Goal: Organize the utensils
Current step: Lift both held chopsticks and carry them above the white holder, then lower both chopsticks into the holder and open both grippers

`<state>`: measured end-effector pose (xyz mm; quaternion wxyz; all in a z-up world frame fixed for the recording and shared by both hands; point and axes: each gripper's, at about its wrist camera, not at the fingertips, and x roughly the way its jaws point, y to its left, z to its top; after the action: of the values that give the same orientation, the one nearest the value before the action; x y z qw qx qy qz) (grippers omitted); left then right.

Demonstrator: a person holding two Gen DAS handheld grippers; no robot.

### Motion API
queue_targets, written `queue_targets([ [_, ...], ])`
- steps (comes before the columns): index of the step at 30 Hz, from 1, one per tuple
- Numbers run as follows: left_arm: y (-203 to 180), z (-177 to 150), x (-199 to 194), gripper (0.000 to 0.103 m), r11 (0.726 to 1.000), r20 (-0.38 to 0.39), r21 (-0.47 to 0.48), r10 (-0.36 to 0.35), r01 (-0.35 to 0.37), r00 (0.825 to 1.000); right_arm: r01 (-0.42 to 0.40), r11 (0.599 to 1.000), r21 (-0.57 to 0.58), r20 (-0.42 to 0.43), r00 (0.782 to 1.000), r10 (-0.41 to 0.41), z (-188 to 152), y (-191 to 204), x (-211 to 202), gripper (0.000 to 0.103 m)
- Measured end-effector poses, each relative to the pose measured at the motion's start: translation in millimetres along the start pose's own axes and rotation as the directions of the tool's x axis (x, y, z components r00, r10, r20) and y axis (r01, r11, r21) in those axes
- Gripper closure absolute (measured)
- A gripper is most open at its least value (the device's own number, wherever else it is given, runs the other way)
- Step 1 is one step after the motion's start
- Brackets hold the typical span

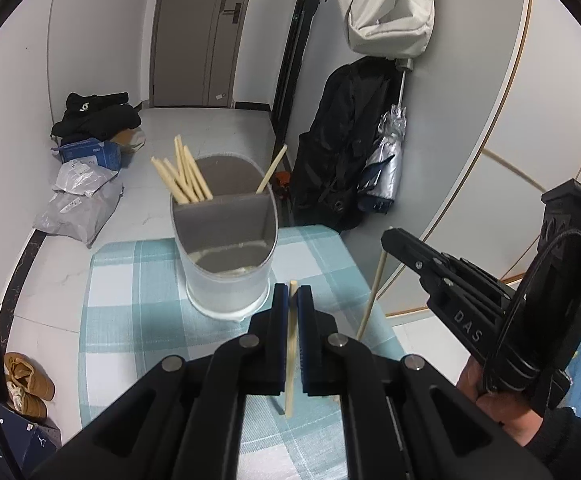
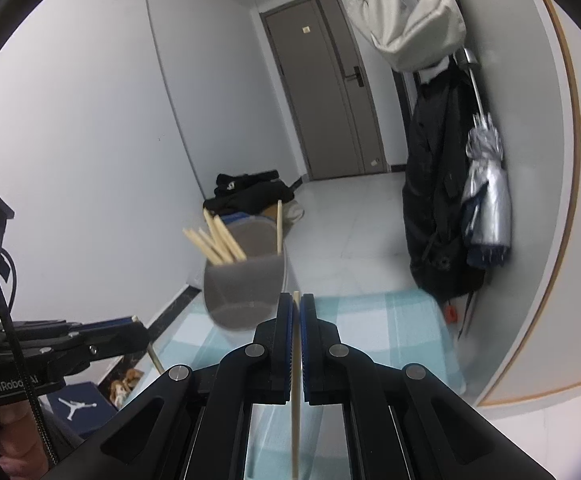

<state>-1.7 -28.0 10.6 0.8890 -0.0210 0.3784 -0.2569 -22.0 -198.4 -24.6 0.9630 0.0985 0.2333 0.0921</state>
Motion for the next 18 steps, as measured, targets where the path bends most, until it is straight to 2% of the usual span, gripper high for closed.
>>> queue_targets([
  [3,1.0,16.7,-6.0,0.102,1.000,0.007,-0.017,-0.022,0.022,1.000,-0.004,1.000,-0.009,0.031,1.000,0.005,21.8,2.0,-5.1,0.100],
  [9,3.4,61.5,-23.7,0.102,0.998,0.069,-0.032,-0.051,0.053,0.996,-0.020,0.998,-0.052,0.096,0.995,0.025,72.2,13.6,-9.5,0.100],
  [14,14.6,105.2,-33.1,0.102,0.997,0.112,-0.025,-0.070,0.074,0.991,-0.048,0.995,-0.090,0.168,0.984,0.063,117.1,27.0,-7.2,0.100],
  [18,23.7,132.3,-39.0,0.102,0.996,0.148,-0.021,-0.077,0.081,0.986,-0.074,0.991,-0.111,0.191,0.977,0.094,144.8,37.6,3.0,0.100],
])
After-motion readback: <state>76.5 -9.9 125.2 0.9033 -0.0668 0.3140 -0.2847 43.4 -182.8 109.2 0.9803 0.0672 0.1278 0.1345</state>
